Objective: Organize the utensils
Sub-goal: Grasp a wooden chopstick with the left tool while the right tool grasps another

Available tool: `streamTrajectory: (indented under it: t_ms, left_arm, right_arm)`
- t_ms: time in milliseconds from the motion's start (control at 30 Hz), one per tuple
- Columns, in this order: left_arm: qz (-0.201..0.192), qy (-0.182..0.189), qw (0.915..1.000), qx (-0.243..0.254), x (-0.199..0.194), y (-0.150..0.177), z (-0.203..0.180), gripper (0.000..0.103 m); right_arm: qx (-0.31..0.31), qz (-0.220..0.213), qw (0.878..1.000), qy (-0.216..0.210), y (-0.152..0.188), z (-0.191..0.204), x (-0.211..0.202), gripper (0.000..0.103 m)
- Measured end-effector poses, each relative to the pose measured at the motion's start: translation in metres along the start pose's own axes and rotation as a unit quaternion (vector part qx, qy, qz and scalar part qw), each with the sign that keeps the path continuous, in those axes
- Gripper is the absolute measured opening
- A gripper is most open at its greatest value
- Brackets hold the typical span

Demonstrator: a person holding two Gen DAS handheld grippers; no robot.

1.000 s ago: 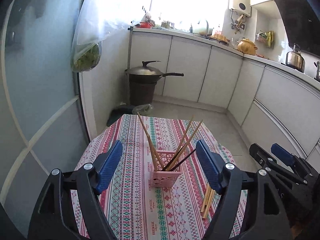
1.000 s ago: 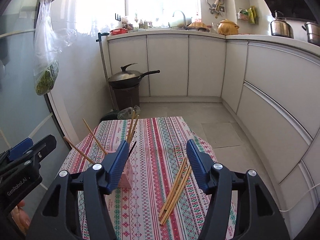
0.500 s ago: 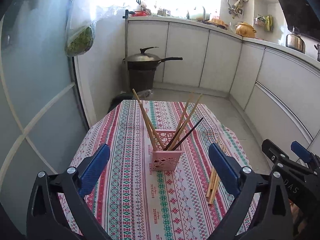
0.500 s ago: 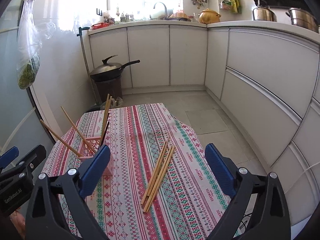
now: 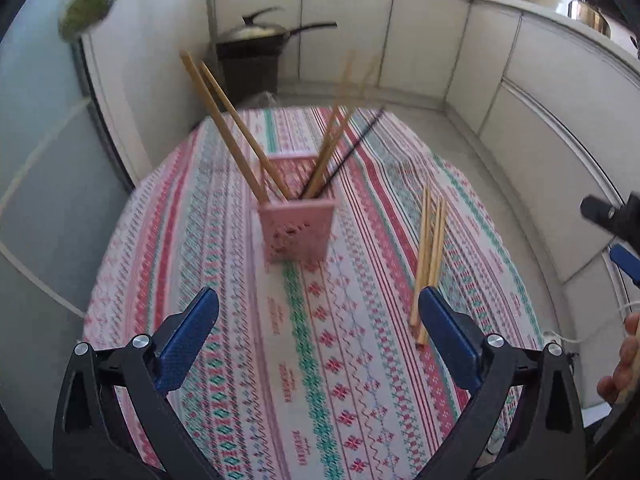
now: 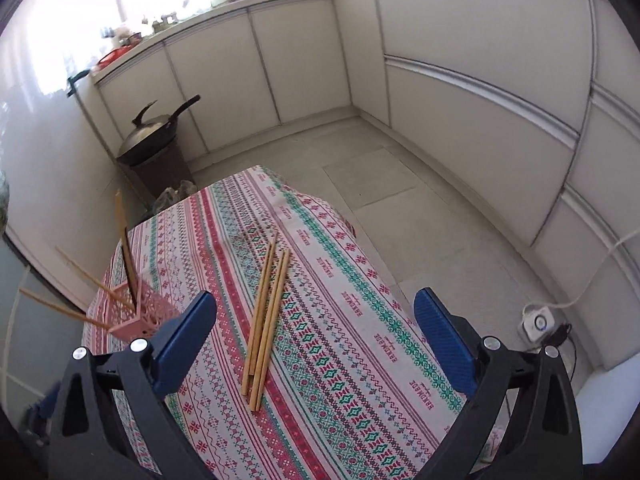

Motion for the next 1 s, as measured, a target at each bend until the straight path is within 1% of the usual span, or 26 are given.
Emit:
streamTrajectory:
  t_ms: [33, 67, 133, 200, 233, 300, 367, 433, 467, 533, 567, 633, 733, 800, 867, 1000]
  left_arm:
    - [0.035, 0.020, 0.9992, -0.001, 0.016, 0.012, -0.009, 0.096]
    - [0.062, 0.041, 0.9973, -0.002, 0.028, 0.020, -0.018, 0.096]
    - [0.098, 0.083, 0.9917, 0.006, 0.046, 0.028, -0.045, 0.096]
    - [0.112, 0.106, 0.9876, 0.026, 0.059, 0.025, -0.070, 0.096]
    - [0.116, 0.114, 0.9859, 0.038, 0.066, 0.019, -0.085, 0.096]
    - [0.113, 0.126, 0.9840, 0.054, 0.081, -0.001, -0.112, 0.096]
    - [0.114, 0.134, 0.9826, 0.060, 0.098, -0.023, -0.131, 0.094]
    - [0.120, 0.129, 0.9826, 0.058, 0.122, -0.049, -0.145, 0.081]
    - [0.128, 0.124, 0.9824, 0.054, 0.136, -0.060, -0.149, 0.079]
    - [0.144, 0.110, 0.9827, 0.040, 0.163, -0.080, -0.148, 0.062]
    - [0.148, 0.101, 0.9834, 0.030, 0.175, -0.088, -0.145, 0.059]
    - [0.156, 0.085, 0.9839, 0.012, 0.198, -0.102, -0.137, 0.048]
    - [0.174, 0.066, 0.9826, -0.005, 0.227, -0.109, -0.123, 0.036]
    - [0.179, 0.054, 0.9822, -0.016, 0.240, -0.110, -0.112, 0.034]
    - [0.179, 0.054, 0.9822, -0.023, 0.246, -0.110, -0.107, 0.034]
    - [0.187, 0.054, 0.9806, -0.019, 0.258, -0.109, -0.103, 0.034]
  right_arm:
    - [0.027, 0.011, 1.000, -0.003, -0.002, -0.011, 0.005, 0.096]
    - [0.057, 0.023, 0.998, -0.006, -0.004, -0.021, 0.010, 0.096]
    - [0.123, 0.047, 0.991, -0.019, -0.008, -0.042, 0.019, 0.096]
    - [0.178, 0.063, 0.981, -0.033, -0.012, -0.060, 0.027, 0.096]
    - [0.209, 0.070, 0.975, -0.038, -0.014, -0.070, 0.031, 0.096]
    - [0.246, 0.081, 0.965, -0.044, -0.015, -0.082, 0.037, 0.096]
    - [0.276, 0.098, 0.955, -0.053, -0.013, -0.091, 0.045, 0.096]
    - [0.293, 0.119, 0.947, -0.060, -0.009, -0.096, 0.054, 0.096]
    - [0.299, 0.130, 0.943, -0.063, -0.006, -0.097, 0.058, 0.096]
    - [0.307, 0.152, 0.936, -0.074, -0.001, -0.094, 0.067, 0.096]
    - [0.308, 0.163, 0.934, -0.081, 0.001, -0.091, 0.071, 0.096]
    - [0.308, 0.185, 0.928, -0.096, 0.005, -0.088, 0.076, 0.096]
    - [0.302, 0.202, 0.925, -0.109, 0.007, -0.081, 0.081, 0.096]
    - [0.298, 0.206, 0.925, -0.113, 0.006, -0.079, 0.084, 0.096]
    - [0.298, 0.207, 0.925, -0.116, 0.004, -0.077, 0.085, 0.096]
    - [0.293, 0.216, 0.924, -0.118, 0.007, -0.069, 0.089, 0.096]
Point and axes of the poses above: each gripper's, at about its wrist camera, not at the fingertips, and x roughly the way its jaws point, z to its left, y to its underside, the point moved 10 cm from there along x, roughly the way its jaws point, and after that the axes turned 7 degrees about y, right-handed, at the moved point
